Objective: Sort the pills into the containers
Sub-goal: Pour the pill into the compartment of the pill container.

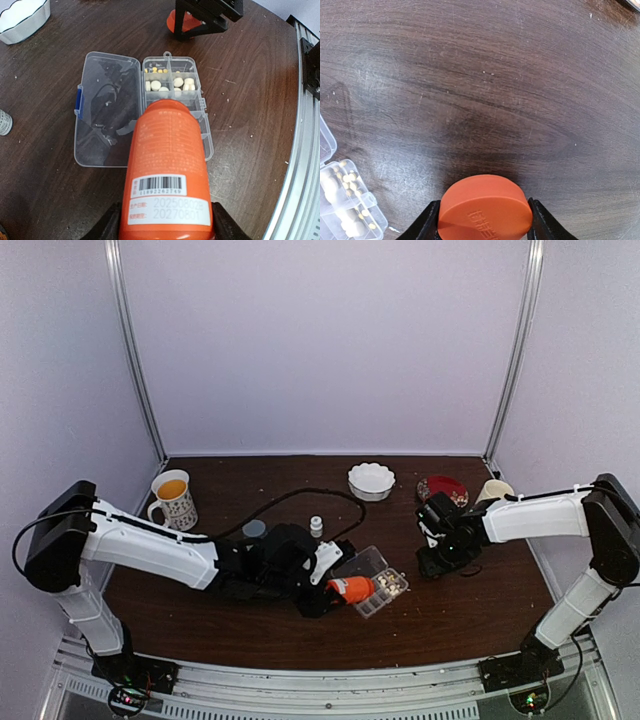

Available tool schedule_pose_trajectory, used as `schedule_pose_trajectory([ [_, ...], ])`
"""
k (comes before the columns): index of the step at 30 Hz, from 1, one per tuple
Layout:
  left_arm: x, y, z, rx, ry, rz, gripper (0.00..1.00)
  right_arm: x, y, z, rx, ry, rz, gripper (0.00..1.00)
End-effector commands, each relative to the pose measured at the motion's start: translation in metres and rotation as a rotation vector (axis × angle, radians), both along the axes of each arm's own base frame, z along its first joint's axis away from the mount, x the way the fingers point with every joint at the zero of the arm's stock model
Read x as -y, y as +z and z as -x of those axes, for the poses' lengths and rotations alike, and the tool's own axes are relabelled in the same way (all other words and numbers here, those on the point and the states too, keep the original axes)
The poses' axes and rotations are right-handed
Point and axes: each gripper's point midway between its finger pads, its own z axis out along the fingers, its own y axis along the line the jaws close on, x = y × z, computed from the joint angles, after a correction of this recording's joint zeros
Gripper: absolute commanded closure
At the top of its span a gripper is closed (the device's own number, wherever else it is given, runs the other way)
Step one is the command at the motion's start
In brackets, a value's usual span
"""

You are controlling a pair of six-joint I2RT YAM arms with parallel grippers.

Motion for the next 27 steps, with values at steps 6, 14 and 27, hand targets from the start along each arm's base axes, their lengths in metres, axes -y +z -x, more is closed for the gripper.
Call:
schedule_pose_trajectory([
  [6, 0.002, 0.061, -0.003, 0.072, 0.004, 0.105, 1.00, -0.001, 0.005, -0.008, 0.016, -0.003, 0.006, 1.00],
  [14, 0.007, 0.004, 0.003, -0.026, -0.007, -0.008, 1.00, -0.002, 0.004, -0.007, 0.010, 0.000, 0.004, 1.00],
  [27, 0.008, 0.051, 0.001, 0.028, -0.010, 0.081, 1.00, -0.002, 0.004, -0.006, 0.009, 0.002, 0.002, 1.00],
])
